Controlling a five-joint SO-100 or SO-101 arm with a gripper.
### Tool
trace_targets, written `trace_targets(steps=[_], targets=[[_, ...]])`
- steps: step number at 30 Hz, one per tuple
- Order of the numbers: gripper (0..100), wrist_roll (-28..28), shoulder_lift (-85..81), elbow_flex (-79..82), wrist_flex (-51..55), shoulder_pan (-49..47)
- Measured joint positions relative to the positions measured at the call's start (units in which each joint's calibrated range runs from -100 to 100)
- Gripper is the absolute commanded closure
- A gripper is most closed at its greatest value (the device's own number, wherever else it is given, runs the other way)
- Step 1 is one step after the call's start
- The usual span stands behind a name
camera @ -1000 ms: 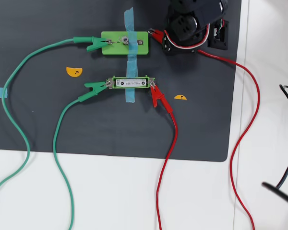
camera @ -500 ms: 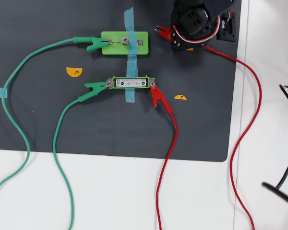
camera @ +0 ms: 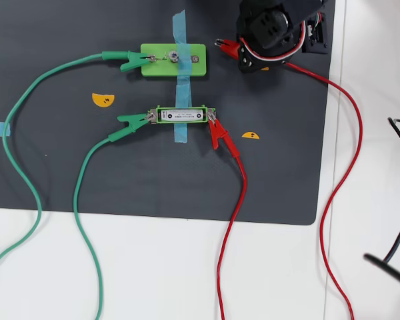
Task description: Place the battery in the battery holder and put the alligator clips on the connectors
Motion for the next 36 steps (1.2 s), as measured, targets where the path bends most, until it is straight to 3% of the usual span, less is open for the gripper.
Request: trace_targets(steps=[22,36], targets=[[99,7.91,-9.49,2.67,1.80,1.12],[99,9.05,-9.49,2.84,1.80,1.12]])
